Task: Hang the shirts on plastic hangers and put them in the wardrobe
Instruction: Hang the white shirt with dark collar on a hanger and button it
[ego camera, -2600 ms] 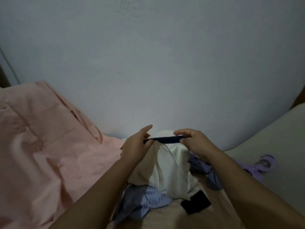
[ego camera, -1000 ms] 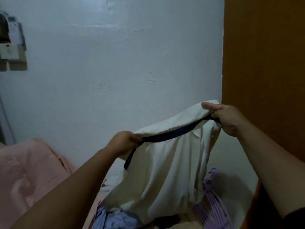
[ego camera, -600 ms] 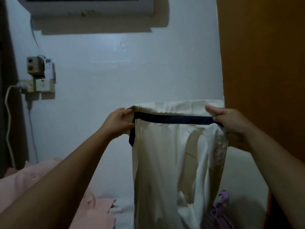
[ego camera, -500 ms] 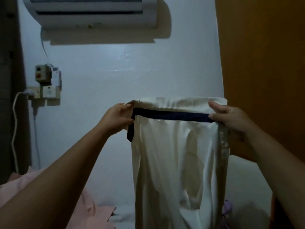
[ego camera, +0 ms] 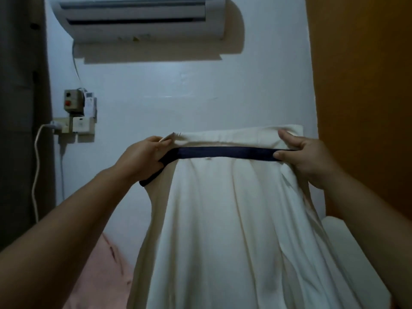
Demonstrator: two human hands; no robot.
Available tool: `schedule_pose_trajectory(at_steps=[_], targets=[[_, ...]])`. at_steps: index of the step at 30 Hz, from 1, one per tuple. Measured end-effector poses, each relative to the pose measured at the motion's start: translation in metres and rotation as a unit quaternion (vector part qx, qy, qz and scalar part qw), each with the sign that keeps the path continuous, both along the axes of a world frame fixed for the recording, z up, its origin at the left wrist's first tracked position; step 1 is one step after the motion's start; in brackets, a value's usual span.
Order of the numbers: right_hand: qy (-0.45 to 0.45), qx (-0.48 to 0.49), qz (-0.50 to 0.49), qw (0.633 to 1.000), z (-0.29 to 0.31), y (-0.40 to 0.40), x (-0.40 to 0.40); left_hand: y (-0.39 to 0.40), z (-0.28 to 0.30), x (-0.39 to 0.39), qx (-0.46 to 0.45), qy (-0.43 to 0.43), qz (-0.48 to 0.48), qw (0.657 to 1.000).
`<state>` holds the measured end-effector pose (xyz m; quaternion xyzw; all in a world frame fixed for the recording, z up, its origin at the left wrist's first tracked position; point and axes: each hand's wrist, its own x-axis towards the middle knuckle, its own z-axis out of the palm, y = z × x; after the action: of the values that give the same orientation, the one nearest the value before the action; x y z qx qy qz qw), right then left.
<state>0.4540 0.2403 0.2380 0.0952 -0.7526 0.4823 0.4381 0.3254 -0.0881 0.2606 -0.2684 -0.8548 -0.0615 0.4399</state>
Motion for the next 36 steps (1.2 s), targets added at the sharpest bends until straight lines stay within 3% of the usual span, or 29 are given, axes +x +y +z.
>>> schedule_pose_trajectory(at_steps=[8, 13, 19, 24, 28, 32, 34, 36], targets=[[-0.216, 0.017, -0.045, 0.975, -0.138, 0.002, -0.095, 0.007, -0.145, -0.095, -0.156, -0.181, 0.042, 0.970], [-0.395, 0.078, -0.069, 0.913, -0.257, 0.016, -0.155, 0.025, -0.272, -0.154, -0.225, -0.279, 0.047, 0.932], [-0.488, 0.151, -0.109, 0.853, -0.358, 0.030, -0.218, 0.048, -0.373, -0.214, -0.246, -0.316, 0.059, 0.914], [-0.526, 0.177, -0.095, 0.826, -0.412, 0.039, -0.265, 0.075, -0.423, -0.253, -0.230, -0.326, 0.112, 0.910], [-0.546, 0.183, -0.093, 0.812, -0.444, 0.048, -0.293, 0.091, -0.456, -0.274, -0.265, -0.267, 0.188, 0.907], [-0.545, 0.221, -0.151, 0.795, -0.472, 0.065, -0.306, 0.101, -0.466, -0.272, -0.195, -0.290, 0.249, 0.903], [-0.511, 0.214, -0.198, 0.809, -0.476, 0.070, -0.298, 0.111, -0.465, -0.260, -0.150, -0.291, 0.232, 0.916], [-0.397, 0.230, -0.246, 0.854, -0.482, 0.070, -0.284, 0.124, -0.469, -0.242, -0.101, -0.245, 0.173, 0.949]])
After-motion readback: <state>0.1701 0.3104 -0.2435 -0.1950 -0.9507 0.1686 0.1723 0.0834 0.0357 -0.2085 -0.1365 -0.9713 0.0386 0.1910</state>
